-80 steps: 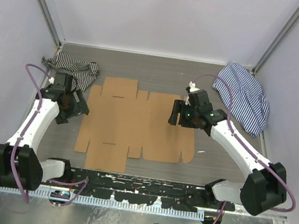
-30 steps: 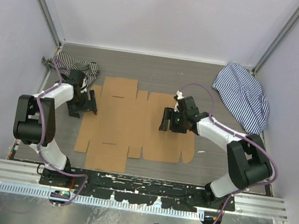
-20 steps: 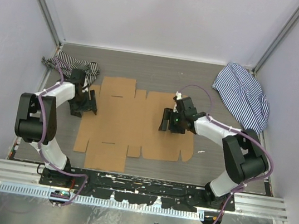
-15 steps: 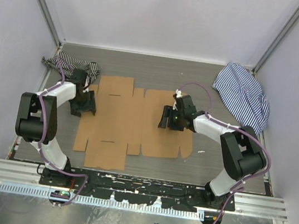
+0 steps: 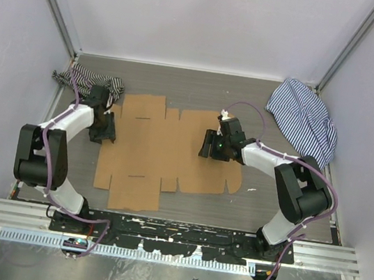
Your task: Fold the paper box
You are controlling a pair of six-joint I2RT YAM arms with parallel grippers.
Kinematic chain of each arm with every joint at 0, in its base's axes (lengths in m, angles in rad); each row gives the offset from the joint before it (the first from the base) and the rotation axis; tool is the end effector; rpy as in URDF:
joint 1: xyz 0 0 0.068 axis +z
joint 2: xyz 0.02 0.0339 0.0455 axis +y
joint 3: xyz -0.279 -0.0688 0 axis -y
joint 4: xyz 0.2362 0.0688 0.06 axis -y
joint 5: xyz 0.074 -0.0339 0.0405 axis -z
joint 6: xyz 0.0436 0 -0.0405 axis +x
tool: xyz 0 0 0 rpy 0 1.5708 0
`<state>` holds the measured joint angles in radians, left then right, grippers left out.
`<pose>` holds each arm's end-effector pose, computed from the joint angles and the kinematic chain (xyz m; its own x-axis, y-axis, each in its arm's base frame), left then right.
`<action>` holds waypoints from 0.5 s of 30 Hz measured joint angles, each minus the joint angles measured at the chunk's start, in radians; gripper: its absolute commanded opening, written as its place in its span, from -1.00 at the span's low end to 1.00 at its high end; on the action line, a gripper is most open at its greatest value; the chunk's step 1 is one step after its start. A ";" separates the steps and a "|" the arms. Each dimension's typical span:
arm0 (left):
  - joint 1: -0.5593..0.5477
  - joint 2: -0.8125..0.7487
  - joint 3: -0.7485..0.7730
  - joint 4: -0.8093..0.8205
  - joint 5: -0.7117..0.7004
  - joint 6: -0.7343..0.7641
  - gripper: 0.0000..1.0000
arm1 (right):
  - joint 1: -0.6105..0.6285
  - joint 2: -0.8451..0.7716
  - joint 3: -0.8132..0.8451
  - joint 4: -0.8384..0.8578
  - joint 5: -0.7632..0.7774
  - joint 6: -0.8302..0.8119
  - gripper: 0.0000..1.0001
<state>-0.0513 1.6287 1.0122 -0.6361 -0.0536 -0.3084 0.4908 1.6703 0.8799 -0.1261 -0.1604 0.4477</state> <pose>0.3001 -0.0131 0.1928 -0.9143 -0.2566 -0.3135 -0.2551 0.9658 -0.0465 0.2858 0.1606 0.1726 -0.8694 0.0199 -0.4938 -0.1938 0.9054 0.3777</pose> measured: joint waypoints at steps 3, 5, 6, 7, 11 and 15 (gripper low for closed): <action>-0.017 -0.045 -0.009 0.005 0.029 -0.014 -0.14 | 0.000 -0.003 0.000 -0.001 0.014 0.000 0.27; -0.047 -0.065 -0.019 0.019 0.079 -0.029 -0.15 | 0.001 -0.003 -0.001 -0.001 0.017 0.000 0.27; -0.063 -0.069 -0.024 0.026 0.104 -0.036 -0.16 | 0.002 -0.004 -0.001 -0.001 0.018 0.000 0.27; -0.076 -0.071 -0.026 0.032 0.122 -0.040 -0.15 | 0.002 -0.004 -0.001 -0.001 0.019 0.000 0.27; -0.119 -0.069 -0.029 0.041 0.165 -0.056 0.27 | 0.003 -0.004 -0.001 -0.001 0.021 0.000 0.27; -0.123 -0.071 -0.029 -0.002 0.058 -0.063 0.72 | 0.003 -0.004 -0.001 -0.001 0.022 0.000 0.28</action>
<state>-0.1745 1.5581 0.9836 -0.6384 0.0040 -0.3717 0.4938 1.6665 0.8787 -0.1268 -0.1383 0.4480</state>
